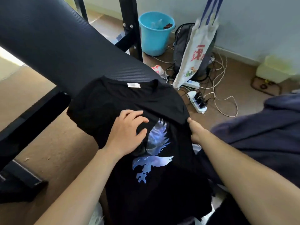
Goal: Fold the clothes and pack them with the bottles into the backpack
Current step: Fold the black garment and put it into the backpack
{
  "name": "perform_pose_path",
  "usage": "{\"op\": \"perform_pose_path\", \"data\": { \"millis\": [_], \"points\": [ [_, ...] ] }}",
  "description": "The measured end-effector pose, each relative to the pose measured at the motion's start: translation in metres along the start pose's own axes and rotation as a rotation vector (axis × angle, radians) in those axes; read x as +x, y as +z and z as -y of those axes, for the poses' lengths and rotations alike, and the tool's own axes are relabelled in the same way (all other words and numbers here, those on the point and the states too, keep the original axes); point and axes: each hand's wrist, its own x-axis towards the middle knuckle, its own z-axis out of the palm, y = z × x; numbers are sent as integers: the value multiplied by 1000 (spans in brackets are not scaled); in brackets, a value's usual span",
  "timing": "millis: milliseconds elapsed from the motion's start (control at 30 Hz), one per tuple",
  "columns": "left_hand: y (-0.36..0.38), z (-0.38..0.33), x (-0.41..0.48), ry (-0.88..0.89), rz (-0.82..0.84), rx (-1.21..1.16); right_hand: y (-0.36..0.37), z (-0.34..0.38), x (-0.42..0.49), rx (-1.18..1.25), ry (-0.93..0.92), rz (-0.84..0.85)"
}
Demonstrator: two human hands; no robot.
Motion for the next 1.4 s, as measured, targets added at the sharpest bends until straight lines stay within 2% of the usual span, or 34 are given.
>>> {"op": "perform_pose_path", "data": {
  "millis": [133,200,267,333,433,467,533,567,600,700,767,833,967,1067,1233,1367,1400],
  "points": [
    [20,-3,10,-23,101,149,-33,-12,79,220,13,-74],
    [26,-6,14,-49,84,182,-30,-2,50,348,-35,-137],
    [29,-9,18,-84,62,192,-17,13,4,461,-116,-114],
    [32,-13,21,-106,38,189,-10,25,-22,443,-253,-128],
    [35,-20,27,-136,19,175,2,30,-66,164,-655,-235],
    [35,-22,28,-149,18,169,6,28,-81,-18,-846,-216],
    [35,-24,31,-172,18,165,12,16,-102,-567,-1096,-18],
    [35,-25,31,-178,14,168,11,10,-107,-799,-1101,65],
    [34,-25,31,-181,12,171,8,6,-109,-894,-1066,95],
    [33,-24,29,-186,40,195,-6,11,-108,-643,-983,-26],
    [35,-26,28,-187,25,223,-12,17,-101,-580,-914,-97],
    [38,-31,27,-157,-41,231,-17,15,-88,-679,-806,-91],
    [48,-42,37,-30,-183,229,-18,0,-73,-1004,-619,60],
    [49,-47,59,-55,-222,230,-15,-1,-74,-1123,-707,48],
    [48,-48,100,-108,-4,367,-12,-1,-78,-1292,-855,11],
    [49,-37,110,-142,39,302,-8,2,-95,-1317,-893,-18],
    [49,-34,111,-150,46,275,-7,0,-101,-1329,-886,34]
  ]
}}
